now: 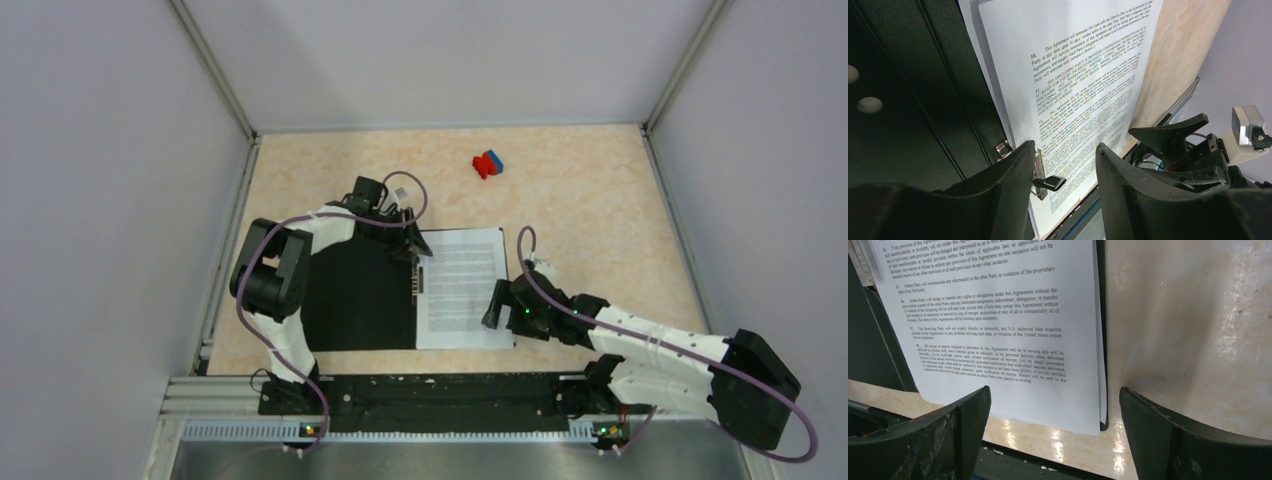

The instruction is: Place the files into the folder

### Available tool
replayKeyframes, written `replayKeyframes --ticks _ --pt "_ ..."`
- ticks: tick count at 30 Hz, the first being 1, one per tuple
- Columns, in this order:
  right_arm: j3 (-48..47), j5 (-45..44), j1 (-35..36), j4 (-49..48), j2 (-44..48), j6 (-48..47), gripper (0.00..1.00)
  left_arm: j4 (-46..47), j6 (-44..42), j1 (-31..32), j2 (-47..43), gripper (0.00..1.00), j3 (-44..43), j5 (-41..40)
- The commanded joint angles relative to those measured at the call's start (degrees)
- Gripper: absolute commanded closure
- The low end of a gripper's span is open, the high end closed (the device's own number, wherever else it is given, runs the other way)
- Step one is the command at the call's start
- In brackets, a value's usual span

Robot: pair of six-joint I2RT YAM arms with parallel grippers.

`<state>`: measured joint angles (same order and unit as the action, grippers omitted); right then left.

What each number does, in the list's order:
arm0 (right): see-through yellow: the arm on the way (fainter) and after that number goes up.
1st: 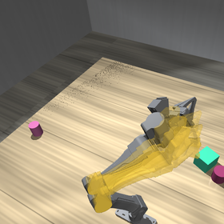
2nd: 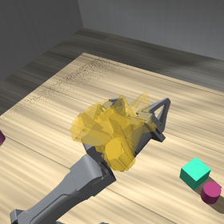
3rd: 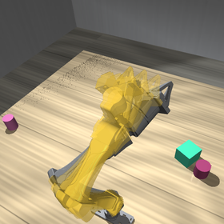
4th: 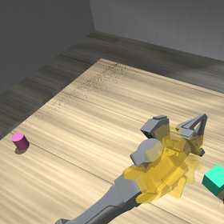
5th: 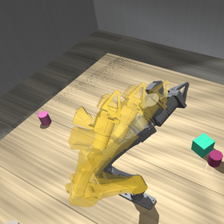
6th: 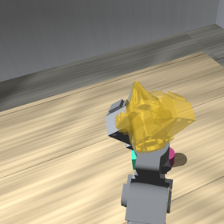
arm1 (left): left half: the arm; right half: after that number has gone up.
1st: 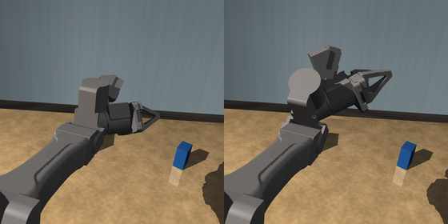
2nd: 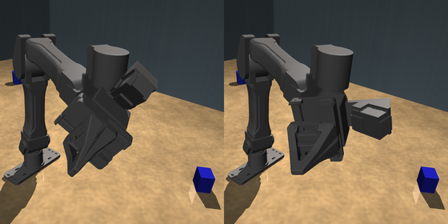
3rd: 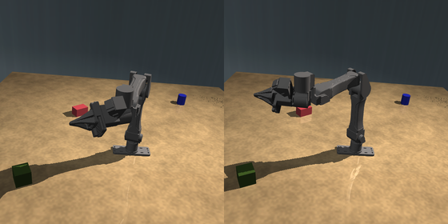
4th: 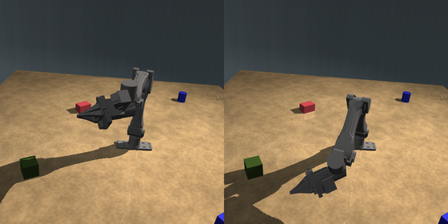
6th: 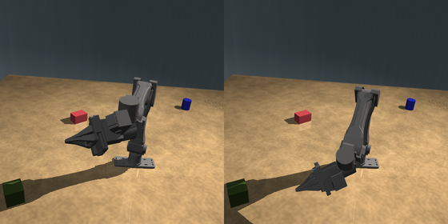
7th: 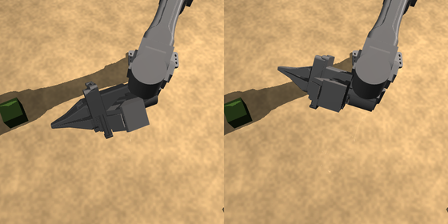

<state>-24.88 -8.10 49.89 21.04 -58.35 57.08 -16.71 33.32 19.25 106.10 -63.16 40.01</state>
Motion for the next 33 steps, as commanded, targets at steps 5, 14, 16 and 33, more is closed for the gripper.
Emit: replayKeyframes --ticks 5,14,16,33 --pt "-2.6 -0.1 3.1 1.5 0.3 0.5 0.01 1.6 0.2 0.3 -0.6 0.47 -0.3 0.3" --pt "-3.6 -3.4 4.2 3.4 0.3 1.1 0.01 1.5 0.1 0.2 -0.8 0.47 -0.1 0.2" --pt "-4.4 -4.2 4.2 4.4 0.8 0.7 0.01 1.5 0.2 0.2 -0.8 0.47 -0.1 0.2" --pt "-5.1 0.0 5.2 0.0 -2.7 1.3 0.01 1.6 0.2 0.2 -0.8 0.47 -0.1 0.3"
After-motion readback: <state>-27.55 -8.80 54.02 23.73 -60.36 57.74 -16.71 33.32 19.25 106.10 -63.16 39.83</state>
